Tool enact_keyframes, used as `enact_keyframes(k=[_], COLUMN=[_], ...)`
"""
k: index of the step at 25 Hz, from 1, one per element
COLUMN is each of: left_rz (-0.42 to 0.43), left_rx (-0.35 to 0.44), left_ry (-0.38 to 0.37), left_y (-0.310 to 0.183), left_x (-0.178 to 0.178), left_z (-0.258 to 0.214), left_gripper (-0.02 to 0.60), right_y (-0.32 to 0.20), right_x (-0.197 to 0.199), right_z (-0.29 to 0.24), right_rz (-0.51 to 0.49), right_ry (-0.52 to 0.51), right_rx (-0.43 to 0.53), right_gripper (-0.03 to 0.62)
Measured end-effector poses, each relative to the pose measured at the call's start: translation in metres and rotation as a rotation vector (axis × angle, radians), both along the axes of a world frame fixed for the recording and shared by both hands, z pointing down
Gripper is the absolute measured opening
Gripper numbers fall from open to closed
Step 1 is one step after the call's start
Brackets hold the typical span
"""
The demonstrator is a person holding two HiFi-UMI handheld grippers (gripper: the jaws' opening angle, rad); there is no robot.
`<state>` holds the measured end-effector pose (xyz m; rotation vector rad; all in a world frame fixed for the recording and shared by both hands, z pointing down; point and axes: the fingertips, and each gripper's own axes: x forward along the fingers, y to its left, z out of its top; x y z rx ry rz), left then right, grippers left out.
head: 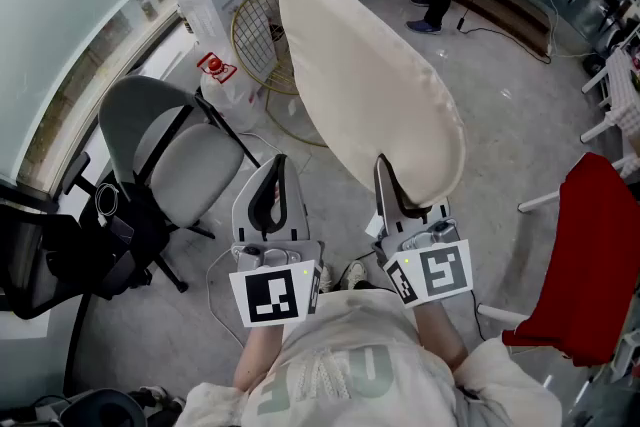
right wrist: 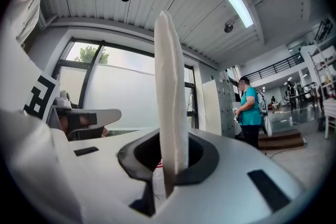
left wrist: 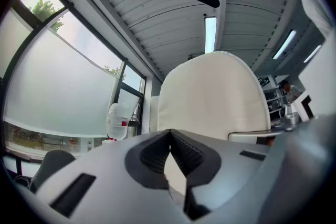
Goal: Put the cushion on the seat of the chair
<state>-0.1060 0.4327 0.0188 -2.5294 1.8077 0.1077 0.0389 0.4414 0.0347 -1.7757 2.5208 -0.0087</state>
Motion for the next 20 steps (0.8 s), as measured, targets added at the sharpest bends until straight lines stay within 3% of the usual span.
enact_keyframes(k=[20], left_rz=[-0.056], left_rx=[0.009], left_ry=[0.019], left_y=[-0.009], left_x=[0.029], left_z=[0.009], left_gripper=[0.014], right_y=[-0.007], right_x=[0.06], right_z=[0.01], right_rz=[-0.018], right_ry=[-0.016], right_rx=[0.003], right_gripper=[0.043])
